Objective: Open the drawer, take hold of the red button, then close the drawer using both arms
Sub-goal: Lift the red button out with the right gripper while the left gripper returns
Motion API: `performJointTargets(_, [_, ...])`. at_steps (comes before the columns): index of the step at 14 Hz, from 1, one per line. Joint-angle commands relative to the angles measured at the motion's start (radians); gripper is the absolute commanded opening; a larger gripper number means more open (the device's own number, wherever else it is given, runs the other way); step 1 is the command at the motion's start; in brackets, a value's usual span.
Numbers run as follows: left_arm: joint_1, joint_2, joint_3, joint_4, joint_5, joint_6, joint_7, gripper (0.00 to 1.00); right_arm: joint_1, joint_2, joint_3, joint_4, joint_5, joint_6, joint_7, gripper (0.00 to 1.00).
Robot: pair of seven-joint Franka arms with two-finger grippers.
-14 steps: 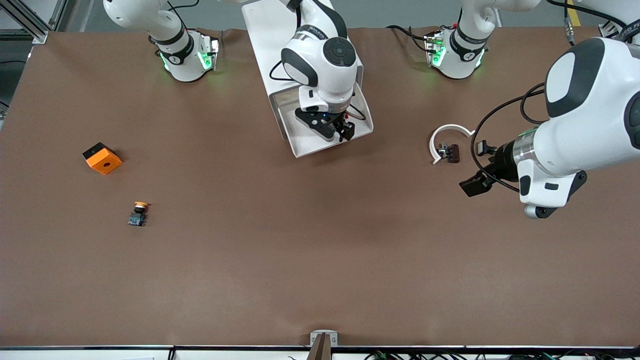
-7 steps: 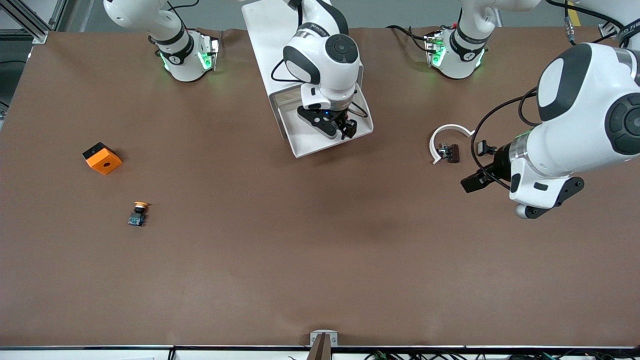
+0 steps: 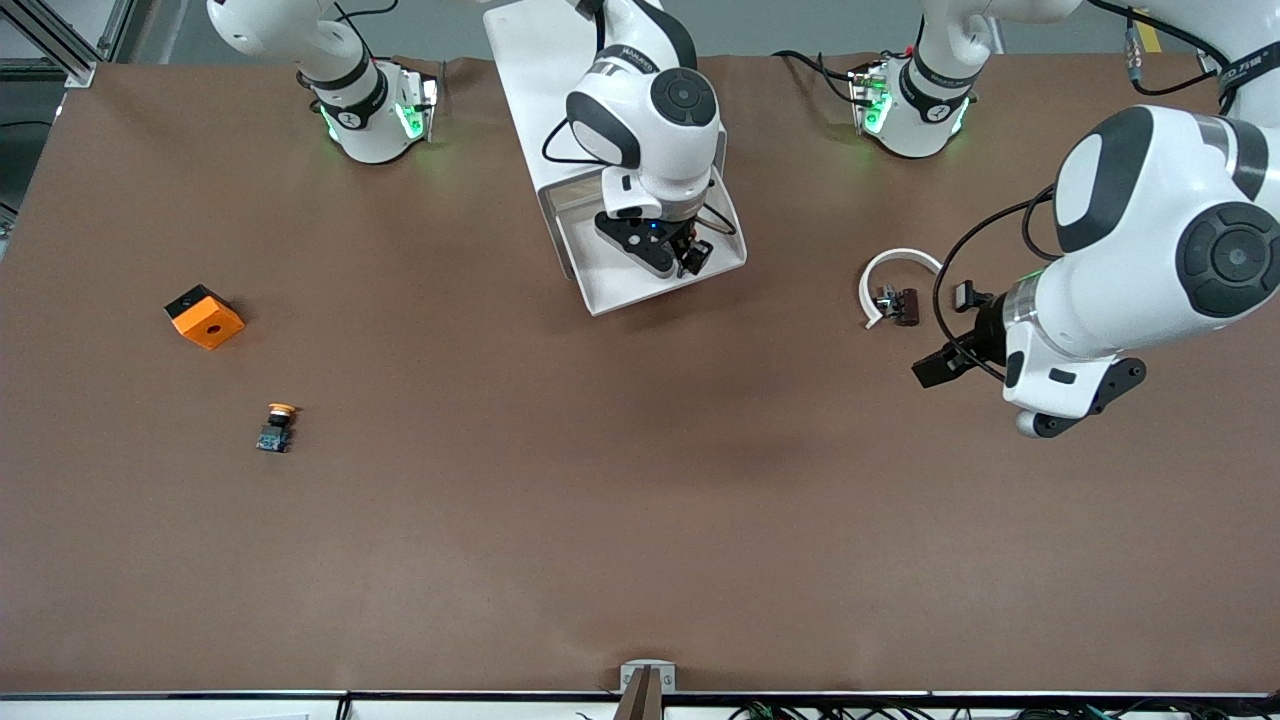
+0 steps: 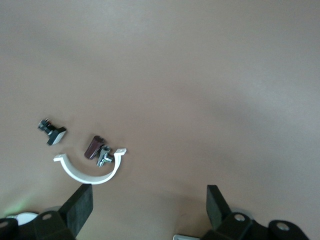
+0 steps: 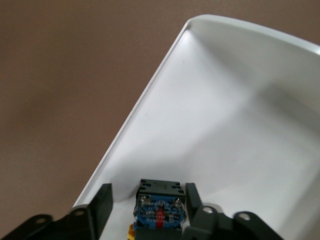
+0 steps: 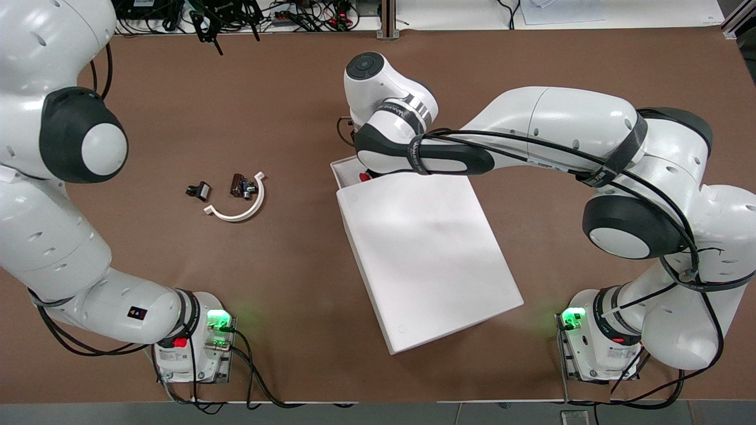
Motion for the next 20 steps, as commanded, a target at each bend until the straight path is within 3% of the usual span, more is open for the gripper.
performJointTargets(1, [-0.007,-0.054,-0.037,-0.156,0.022,0.158,0.032,1.00,0.012,0.003,-0.008,0.011,-0.006,-0.004,0.009,0.12])
performJointTargets(2, [-0.010,-0.045,-0.055,-0.188,0.024,0.226,0.032,1.00,0.012,0.003,-0.008,0.011,-0.006,-0.005,0.009,0.00])
performJointTargets(6, [-0.077,-0.037,-0.077,-0.338,0.067,0.423,0.031,1.00,0.012,0.003,-0.008,0.012,-0.004,-0.004,0.010,0.00])
performJointTargets(10, [-0.131,-0.042,-0.080,-0.470,0.068,0.532,0.034,1.00,-0.003,-0.012,-0.008,0.041,-0.001,-0.018,0.007,0.00])
performJointTargets(12, [-0.129,-0.042,-0.120,-0.527,0.068,0.597,0.037,1.00,-0.022,-0.047,-0.006,0.044,0.032,-0.021,-0.022,0.00])
performJointTargets(14, [-0.122,-0.085,-0.123,-0.593,0.075,0.594,0.037,1.00,-0.058,-0.087,-0.012,0.069,0.101,-0.080,-0.126,0.00])
performJointTargets(16, [-0.117,-0.134,-0.125,-0.659,0.075,0.594,0.040,1.00,-0.124,-0.123,-0.014,0.104,0.106,-0.193,-0.251,0.00])
performJointTargets(20, [-0.122,-0.122,-0.164,-0.659,0.058,0.594,0.018,1.00,-0.316,-0.189,-0.015,0.107,0.112,-0.315,-0.575,0.00])
